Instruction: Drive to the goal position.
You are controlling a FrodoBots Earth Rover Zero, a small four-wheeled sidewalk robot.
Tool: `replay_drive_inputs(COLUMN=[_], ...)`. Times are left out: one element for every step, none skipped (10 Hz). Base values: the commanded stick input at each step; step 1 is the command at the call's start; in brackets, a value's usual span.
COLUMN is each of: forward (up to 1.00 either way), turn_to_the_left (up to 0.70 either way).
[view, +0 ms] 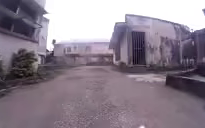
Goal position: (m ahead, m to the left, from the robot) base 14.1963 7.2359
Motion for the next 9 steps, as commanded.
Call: replay_drive_inputs(forward=[0.3, 0.3, 0.3, 0.3, 0.3, 0.3, 0.3, 0.3, 0.3], turn_to_the_left=[0.0, 0.0, 0.0, 0.0, 0.0, 0.0, 0.0, 0.0, 0.0])
